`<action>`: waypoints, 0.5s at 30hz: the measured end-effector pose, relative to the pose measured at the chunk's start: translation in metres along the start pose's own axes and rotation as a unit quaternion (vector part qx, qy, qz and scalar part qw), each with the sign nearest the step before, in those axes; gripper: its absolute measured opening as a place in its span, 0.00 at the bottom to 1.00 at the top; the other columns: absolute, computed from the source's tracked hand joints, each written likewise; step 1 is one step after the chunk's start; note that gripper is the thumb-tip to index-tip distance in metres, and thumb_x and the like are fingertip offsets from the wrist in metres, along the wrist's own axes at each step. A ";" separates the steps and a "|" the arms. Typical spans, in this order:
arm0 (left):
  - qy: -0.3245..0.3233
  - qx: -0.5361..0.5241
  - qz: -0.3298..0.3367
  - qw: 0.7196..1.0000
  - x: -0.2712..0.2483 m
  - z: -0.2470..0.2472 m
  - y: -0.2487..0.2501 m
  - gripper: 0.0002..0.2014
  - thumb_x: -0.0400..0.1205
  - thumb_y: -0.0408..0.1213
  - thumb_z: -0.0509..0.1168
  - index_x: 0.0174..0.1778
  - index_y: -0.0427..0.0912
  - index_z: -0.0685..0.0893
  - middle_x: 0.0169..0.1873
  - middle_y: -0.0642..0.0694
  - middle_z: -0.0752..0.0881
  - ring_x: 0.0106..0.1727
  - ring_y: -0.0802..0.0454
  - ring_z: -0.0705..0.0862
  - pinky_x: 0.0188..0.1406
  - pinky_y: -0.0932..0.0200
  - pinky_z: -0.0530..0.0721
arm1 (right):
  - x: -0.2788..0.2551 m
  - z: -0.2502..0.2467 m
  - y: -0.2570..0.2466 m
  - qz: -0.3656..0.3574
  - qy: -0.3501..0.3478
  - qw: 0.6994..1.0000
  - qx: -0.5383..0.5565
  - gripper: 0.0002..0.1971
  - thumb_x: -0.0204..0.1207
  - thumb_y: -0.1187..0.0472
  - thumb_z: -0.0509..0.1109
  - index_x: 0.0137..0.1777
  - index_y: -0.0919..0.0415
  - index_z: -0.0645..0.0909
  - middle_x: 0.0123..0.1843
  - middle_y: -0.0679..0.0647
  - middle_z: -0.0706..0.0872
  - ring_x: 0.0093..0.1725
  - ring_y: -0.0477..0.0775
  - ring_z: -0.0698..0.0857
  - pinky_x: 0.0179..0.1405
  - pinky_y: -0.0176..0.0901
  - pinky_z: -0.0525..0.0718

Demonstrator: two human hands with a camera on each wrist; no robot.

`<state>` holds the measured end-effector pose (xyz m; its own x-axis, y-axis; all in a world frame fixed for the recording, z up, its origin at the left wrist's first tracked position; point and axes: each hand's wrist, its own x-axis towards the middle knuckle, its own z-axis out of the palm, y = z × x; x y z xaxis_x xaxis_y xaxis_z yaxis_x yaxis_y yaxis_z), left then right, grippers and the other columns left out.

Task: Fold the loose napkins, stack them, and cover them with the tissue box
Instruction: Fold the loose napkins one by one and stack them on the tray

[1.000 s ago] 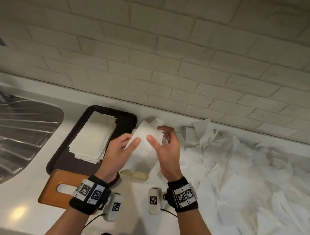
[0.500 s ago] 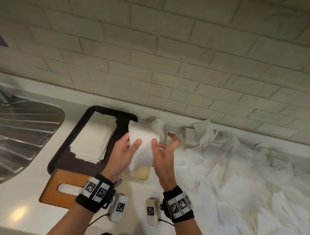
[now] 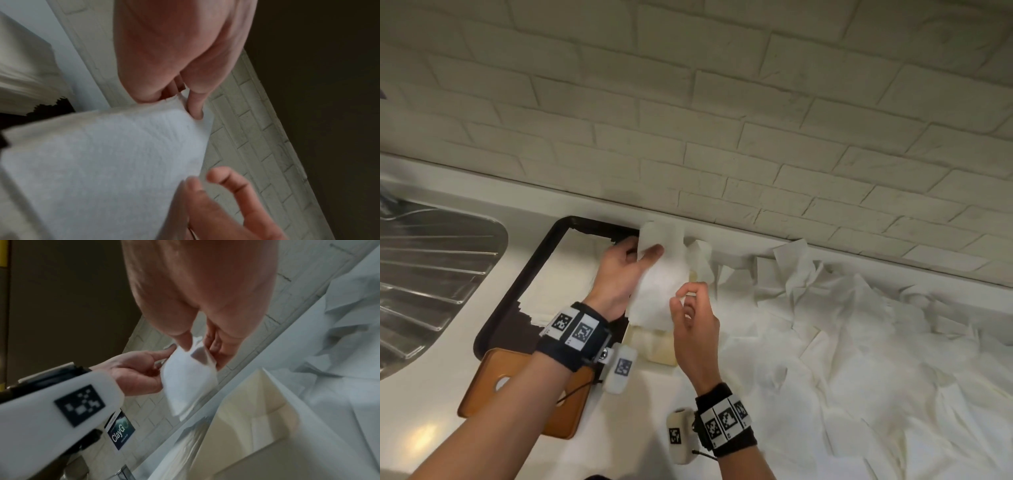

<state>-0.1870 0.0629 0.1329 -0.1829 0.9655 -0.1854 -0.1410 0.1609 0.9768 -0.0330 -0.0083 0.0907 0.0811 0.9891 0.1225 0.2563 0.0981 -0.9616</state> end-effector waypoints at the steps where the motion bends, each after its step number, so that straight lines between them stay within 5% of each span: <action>1: 0.000 0.003 0.004 1.000 0.002 0.001 0.000 0.14 0.84 0.40 0.79 0.64 0.42 0.89 0.55 0.42 0.96 0.58 0.38 0.95 0.66 0.29 0.90 | 0.000 0.002 0.001 0.002 0.009 1.000 -0.004 0.05 0.92 0.61 0.67 0.56 0.49 0.78 0.32 0.48 0.76 0.30 0.44 0.72 0.32 0.38 0.73; 6: 0.007 0.095 0.035 0.995 0.019 0.003 -0.004 0.14 0.85 0.52 0.77 0.60 0.47 0.89 0.53 0.46 0.95 0.59 0.41 0.93 0.63 0.37 0.90 | 0.002 0.016 0.014 0.037 0.025 0.997 -0.066 0.07 0.89 0.62 0.70 0.57 0.45 0.83 0.30 0.40 0.76 0.29 0.45 0.74 0.34 0.32 0.72; 8: 0.017 0.214 0.052 0.975 0.029 -0.005 -0.013 0.15 0.86 0.51 0.76 0.61 0.45 0.86 0.52 0.48 0.92 0.56 0.43 0.91 0.57 0.45 0.88 | 0.005 0.021 0.020 0.053 0.006 0.989 -0.137 0.09 0.89 0.64 0.67 0.62 0.48 0.81 0.44 0.45 0.86 0.41 0.45 0.83 0.45 0.35 0.77; 11: -0.009 0.343 0.039 0.938 0.032 -0.019 -0.034 0.25 0.87 0.41 0.75 0.79 0.47 0.77 0.60 0.48 0.88 0.60 0.46 0.88 0.59 0.53 0.82 | 0.009 0.033 0.025 0.105 -0.101 0.956 -0.255 0.17 0.88 0.73 0.64 0.74 0.62 0.75 0.66 0.58 0.82 0.62 0.60 0.85 0.61 0.44 0.82; 15: -0.085 0.441 -0.006 0.893 0.025 -0.032 -0.069 0.34 0.84 0.38 0.77 0.82 0.64 0.72 0.64 0.44 0.84 0.63 0.42 0.87 0.71 0.40 0.86 | 0.010 0.050 0.027 0.105 -0.206 0.895 -0.382 0.18 0.89 0.69 0.66 0.76 0.74 0.72 0.72 0.68 0.78 0.70 0.66 0.82 0.70 0.49 0.83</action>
<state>-0.2132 0.0693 0.0574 -0.0265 0.9675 -0.2514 0.6939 0.1988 0.6921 -0.0735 0.0100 0.0533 -0.1171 0.9484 -0.2946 0.8732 -0.0430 -0.4855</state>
